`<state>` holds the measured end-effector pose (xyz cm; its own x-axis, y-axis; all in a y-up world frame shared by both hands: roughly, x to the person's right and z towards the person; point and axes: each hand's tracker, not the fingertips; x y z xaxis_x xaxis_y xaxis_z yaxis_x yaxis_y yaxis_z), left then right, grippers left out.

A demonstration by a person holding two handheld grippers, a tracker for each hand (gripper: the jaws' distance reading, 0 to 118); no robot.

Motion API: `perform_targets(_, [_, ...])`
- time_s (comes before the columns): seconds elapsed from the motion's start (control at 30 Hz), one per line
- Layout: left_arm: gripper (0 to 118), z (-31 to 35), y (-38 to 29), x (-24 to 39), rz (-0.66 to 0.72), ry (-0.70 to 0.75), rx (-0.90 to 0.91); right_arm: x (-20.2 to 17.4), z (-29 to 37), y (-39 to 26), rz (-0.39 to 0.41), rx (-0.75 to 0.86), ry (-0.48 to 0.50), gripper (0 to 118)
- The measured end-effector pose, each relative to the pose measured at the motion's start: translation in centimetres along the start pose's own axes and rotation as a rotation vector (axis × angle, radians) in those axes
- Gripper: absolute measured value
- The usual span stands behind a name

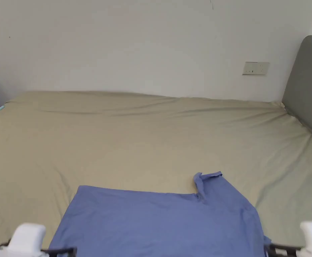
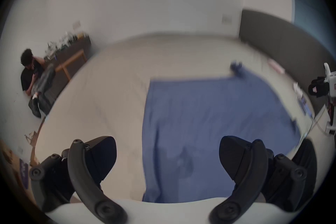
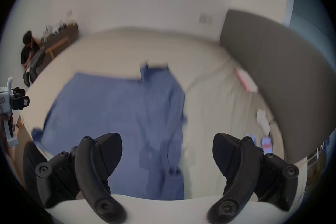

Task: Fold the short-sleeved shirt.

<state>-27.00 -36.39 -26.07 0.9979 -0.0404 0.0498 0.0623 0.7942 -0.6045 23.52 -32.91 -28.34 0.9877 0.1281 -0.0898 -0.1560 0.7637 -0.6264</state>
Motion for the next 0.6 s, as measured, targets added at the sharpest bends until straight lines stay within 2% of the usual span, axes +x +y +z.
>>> perform_targets(0.1, [111, 3.1, 5.4, 2.1, 0.022, 0.01, 0.238, -2.8, 3.6, 5.2, 0.054, 0.223, -0.029, 105])
perform_targets(0.2, [98, 6.1, 9.3, 4.8, -0.004, 0.065, 0.436, -5.7, 6.6, 8.8, 0.07, 0.38, -0.022, 94])
perform_targets(0.27, [64, 7.7, 10.9, 6.3, -0.043, 0.113, 0.568, -7.6, 8.0, 10.4, 0.059, 0.452, 0.02, 54])
perform_targets(0.3, [45, 8.3, 11.6, 7.0, -0.066, 0.123, 0.618, -8.5, 8.6, 11.0, 0.059, 0.487, 0.03, 29])
perform_targets(0.33, [24, 8.2, 12.2, 7.5, -0.081, 0.145, 0.634, -9.3, 8.9, 11.3, 0.075, 0.512, 0.019, 10])
perform_targets(0.37, [14, 8.3, 12.9, 8.2, -0.094, 0.148, 0.628, -10.5, 8.9, 11.6, 0.112, 0.547, -0.023, 10])
perform_targets(0.47, [0, 8.1, 14.1, 9.3, -0.083, 0.121, 0.632, -12.7, 8.7, 11.8, 0.208, 0.614, -0.063, 2])
perform_targets(0.6, [0, 6.9, 14.4, 10.0, -0.059, 0.08, 0.616, -13.9, 7.2, 12.0, 0.23, 0.59, -0.026, 2])
